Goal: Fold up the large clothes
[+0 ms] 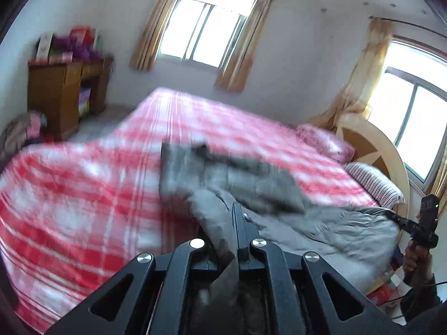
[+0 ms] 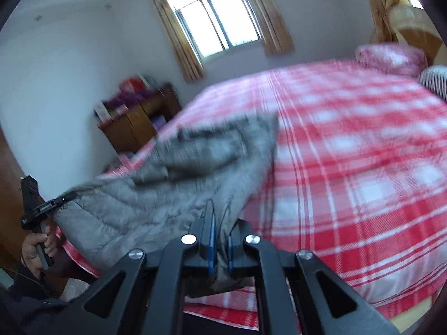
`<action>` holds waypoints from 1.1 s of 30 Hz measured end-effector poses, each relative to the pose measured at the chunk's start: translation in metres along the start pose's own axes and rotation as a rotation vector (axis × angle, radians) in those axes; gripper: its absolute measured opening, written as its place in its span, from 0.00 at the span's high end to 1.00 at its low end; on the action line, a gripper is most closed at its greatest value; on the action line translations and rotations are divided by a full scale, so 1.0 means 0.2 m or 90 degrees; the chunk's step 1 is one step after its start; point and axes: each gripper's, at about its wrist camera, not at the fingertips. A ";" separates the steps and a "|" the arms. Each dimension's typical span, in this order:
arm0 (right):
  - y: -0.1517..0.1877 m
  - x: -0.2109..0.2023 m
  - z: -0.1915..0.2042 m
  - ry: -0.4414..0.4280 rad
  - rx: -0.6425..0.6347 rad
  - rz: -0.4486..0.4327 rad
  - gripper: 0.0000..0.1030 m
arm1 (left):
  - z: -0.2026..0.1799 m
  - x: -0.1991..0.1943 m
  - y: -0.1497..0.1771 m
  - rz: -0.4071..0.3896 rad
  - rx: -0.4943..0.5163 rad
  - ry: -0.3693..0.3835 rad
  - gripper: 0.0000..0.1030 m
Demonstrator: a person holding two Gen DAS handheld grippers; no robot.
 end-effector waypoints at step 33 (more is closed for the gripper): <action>-0.52 1.30 -0.17 0.242 -0.036 -0.084 0.16 | 0.11 1.40 -0.14 -0.030 0.208 -0.353 0.01</action>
Point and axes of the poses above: each gripper's, at about its wrist camera, not at the fingertips, and x roughly the way its jaws point, z to its left, y to its underside, and after that the axes turned 10 degrees about -z, right-handed
